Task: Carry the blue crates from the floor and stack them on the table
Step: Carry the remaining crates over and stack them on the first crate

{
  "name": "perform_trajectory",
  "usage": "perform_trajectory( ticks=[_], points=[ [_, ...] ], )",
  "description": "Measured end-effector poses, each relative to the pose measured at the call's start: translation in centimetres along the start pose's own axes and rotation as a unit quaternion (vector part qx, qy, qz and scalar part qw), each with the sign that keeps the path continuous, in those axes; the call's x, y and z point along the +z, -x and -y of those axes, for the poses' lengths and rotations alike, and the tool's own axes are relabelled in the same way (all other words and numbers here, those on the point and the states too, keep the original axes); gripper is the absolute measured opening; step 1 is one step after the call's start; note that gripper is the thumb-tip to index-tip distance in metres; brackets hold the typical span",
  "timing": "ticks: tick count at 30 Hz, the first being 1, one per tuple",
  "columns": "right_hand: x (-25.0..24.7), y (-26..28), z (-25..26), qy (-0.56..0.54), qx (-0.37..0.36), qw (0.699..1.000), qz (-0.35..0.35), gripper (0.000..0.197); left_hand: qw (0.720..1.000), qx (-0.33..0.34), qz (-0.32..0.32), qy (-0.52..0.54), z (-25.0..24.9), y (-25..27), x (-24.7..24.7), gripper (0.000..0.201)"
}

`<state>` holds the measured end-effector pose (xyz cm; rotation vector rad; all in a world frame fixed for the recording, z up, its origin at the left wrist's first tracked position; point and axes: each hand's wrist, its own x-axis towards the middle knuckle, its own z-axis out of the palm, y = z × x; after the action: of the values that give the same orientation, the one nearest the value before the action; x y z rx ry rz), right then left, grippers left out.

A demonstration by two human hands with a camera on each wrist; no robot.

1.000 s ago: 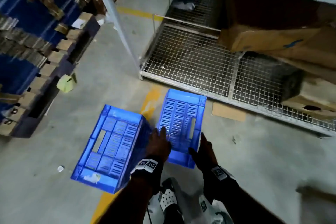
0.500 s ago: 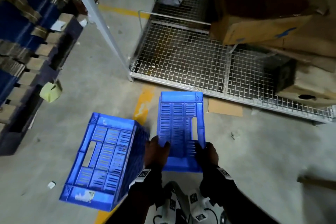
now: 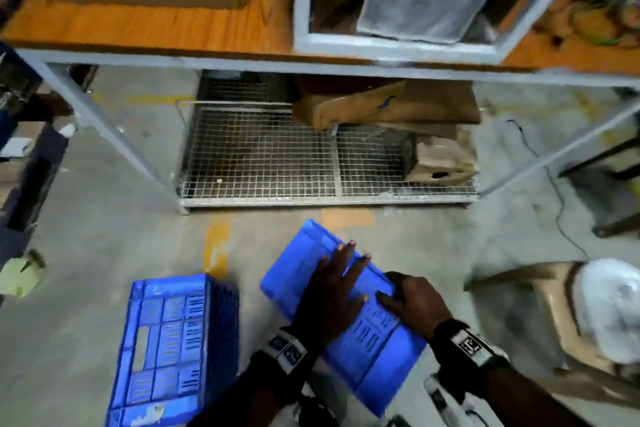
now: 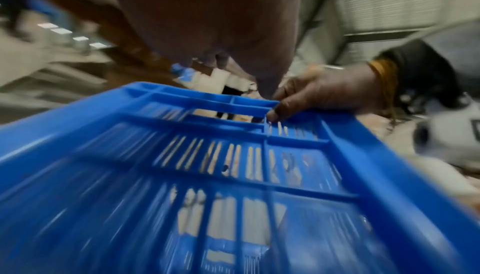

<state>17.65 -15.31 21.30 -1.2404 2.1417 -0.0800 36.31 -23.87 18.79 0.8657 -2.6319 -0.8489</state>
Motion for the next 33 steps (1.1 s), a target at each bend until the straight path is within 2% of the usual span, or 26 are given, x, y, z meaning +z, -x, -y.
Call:
perform_trajectory(
  ticks=[2, 3, 6, 9, 11, 13, 14, 16, 17, 19, 21, 22, 25, 27, 29, 30, 31, 32, 33],
  points=[
    [-4.4, 3.7, 0.3, 0.028, -0.029, 0.999, 0.008, 0.063, 0.995, 0.071, 0.062, -0.03, -3.8, -1.2, -2.1, 0.068],
    [-6.4, 5.2, 0.8, 0.041, -0.045, 0.998, 0.009, 0.057, 0.992, 0.083, 0.09, -0.036, -5.1, -1.5, -3.2, 0.067],
    [-11.5, 11.1, 1.2, 0.053, -0.049, 0.997, -0.003, 0.044, 0.988, 0.115, 0.098, -0.022, -9.8, -1.9, -5.9, 0.071],
    [-14.1, 18.2, -0.1, 0.042, -0.044, 0.998, -0.029, 0.043, 0.982, 0.153, 0.113, -0.002, -16.2, -0.8, -7.4, 0.077],
    [-14.4, 22.2, -1.5, 0.016, -0.048, 0.997, -0.062, 0.048, 0.98, 0.163, 0.118, 0.008, -19.6, 0.3, -7.9, 0.08],
    [-14.1, 28.1, -3.7, -0.11, -0.052, 0.986, -0.117, 0.052, 0.978, 0.176, 0.112, 0.012, -23.3, 2.4, -7.9, 0.078],
    [-13.7, 31.9, -5.1, -0.205, -0.05, 0.963, -0.168, 0.051, 0.976, 0.193, 0.104, 0.015, -25.3, 3.5, -7.8, 0.075],
    [-12.5, 38.3, -7.9, -0.364, -0.034, 0.882, -0.296, 0.042, 0.976, 0.2, 0.083, 0.024, -27.9, 4.8, -8.2, 0.069],
    [-11.4, 42.2, -9.5, -0.418, -0.007, 0.832, -0.365, 0.035, 0.977, 0.2, 0.073, 0.031, -29.8, 5.5, -8.5, 0.069],
    [-8.3, 48.3, -13.1, -0.481, 0.085, 0.751, -0.445, 0.021, 0.98, 0.173, 0.075, 0.057, -33.0, 6.1, -9.4, 0.07],
    [-4.5, 52.2, -15.3, -0.545, 0.191, 0.691, -0.434, 0.013, 0.977, 0.155, 0.107, 0.104, -35.0, 6.1, -10.6, 0.058],
    [-2.3, 54.4, -16.3, -0.581, 0.226, 0.661, -0.417, 0.016, 0.969, 0.166, 0.128, 0.132, -36.6, 6.3, -11.0, 0.052],
    [2.6, 58.3, -18.5, -0.646, 0.298, 0.582, -0.393, 0.02, 0.936, 0.174, 0.169, 0.256, -39.8, 6.7, -11.7, 0.071],
    [5.1, 60.2, -20.4, -0.643, 0.329, 0.538, -0.436, 0.036, 0.909, 0.2, 0.187, 0.313, -42.6, 6.9, -11.5, 0.073],
    [6.2, 62.4, -22.2, -0.606, 0.383, 0.489, -0.497, 0.072, 0.884, 0.224, 0.225, 0.344, -46.0, 7.2, -10.7, 0.051],
    [6.9, 63.7, -23.7, -0.59, 0.4, 0.457, -0.532, 0.081, 0.871, 0.226, 0.246, 0.36, -47.5, 7.1, -10.3, 0.033],
    [7.5, 65.3, -25.0, -0.582, 0.414, 0.414, -0.564, 0.08, 0.858, 0.234, 0.266, 0.372, -48.9, 6.8, -9.5, 0.02],
    [7.9, 67.1, -26.2, -0.575, 0.429, 0.369, -0.591, 0.082, 0.843, 0.235, 0.283, 0.393, -50.7, 6.6, -8.5, 0.019],
    [8.0, 68.9, -27.0, -0.589, 0.428, 0.337, -0.597, 0.087, 0.832, 0.242, 0.297, 0.402, -51.9, 6.1, -7.5, 0.021]
  ],
)
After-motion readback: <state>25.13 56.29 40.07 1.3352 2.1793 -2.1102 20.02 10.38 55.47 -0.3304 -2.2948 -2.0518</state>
